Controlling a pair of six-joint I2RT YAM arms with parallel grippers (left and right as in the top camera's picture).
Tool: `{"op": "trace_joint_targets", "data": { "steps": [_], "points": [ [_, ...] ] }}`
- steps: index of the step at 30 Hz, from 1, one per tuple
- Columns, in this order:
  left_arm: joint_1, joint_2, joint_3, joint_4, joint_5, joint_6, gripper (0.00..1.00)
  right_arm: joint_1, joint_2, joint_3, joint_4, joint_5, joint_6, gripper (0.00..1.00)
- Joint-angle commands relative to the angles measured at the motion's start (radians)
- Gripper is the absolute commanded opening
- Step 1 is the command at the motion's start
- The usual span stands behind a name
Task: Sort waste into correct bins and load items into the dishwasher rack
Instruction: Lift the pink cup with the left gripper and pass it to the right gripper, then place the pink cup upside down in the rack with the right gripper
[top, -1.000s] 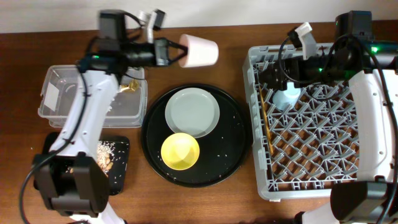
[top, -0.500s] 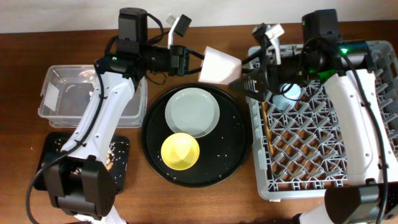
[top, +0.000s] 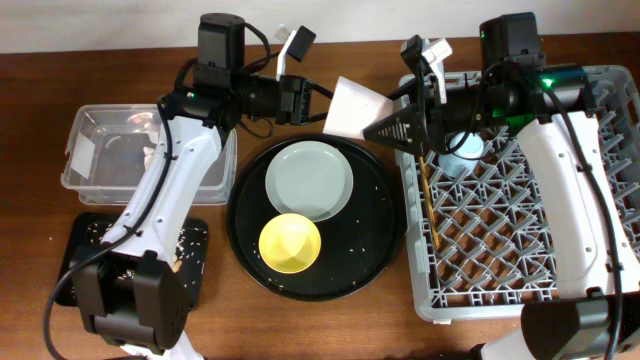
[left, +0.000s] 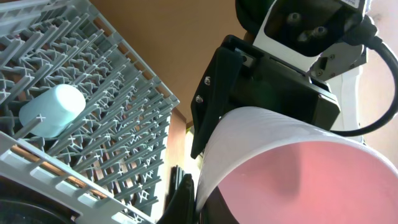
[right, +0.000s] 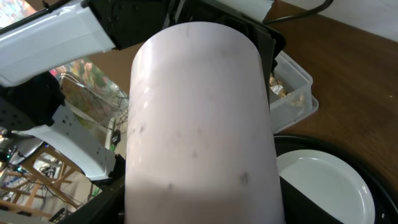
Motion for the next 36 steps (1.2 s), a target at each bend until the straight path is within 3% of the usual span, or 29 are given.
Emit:
{"op": "trace_joint_targets", "data": {
  "steps": [1, 4, 18, 22, 25, 27, 31, 36],
  "points": [
    [-0.002, -0.016, 0.006, 0.005, 0.005, -0.002, 0.02, 0.007, -0.01, 0.018, 0.023, -0.005, 0.003, 0.58],
    [-0.002, -0.016, 0.006, 0.005, 0.005, 0.002, 0.13, -0.003, -0.01, 0.018, 0.037, -0.004, 0.003, 0.57],
    [-0.002, -0.016, 0.006, -0.04, 0.004, 0.009, 0.14, -0.029, -0.01, 0.018, 0.089, -0.002, 0.012, 0.58],
    [0.001, -0.016, 0.006, -0.058, -0.094, 0.009, 0.34, -0.065, -0.01, 0.018, 0.102, -0.001, 0.07, 0.58],
    [0.018, -0.016, 0.006, -0.094, -0.269, 0.009, 0.42, -0.134, -0.01, 0.018, 0.09, 0.0, 0.126, 0.58],
    [0.037, -0.016, 0.006, -0.129, -0.389, 0.01, 0.43, -0.197, -0.01, 0.018, 0.016, 0.102, 0.146, 0.57],
    [0.047, -0.016, 0.006, -0.225, -0.526, 0.011, 0.44, -0.268, -0.01, 0.018, -0.168, 0.489, 0.18, 0.57],
    [0.044, -0.016, 0.006, -0.3, -0.595, 0.068, 0.43, -0.286, -0.01, 0.012, -0.332, 0.924, 0.417, 0.57]
  ]
}}
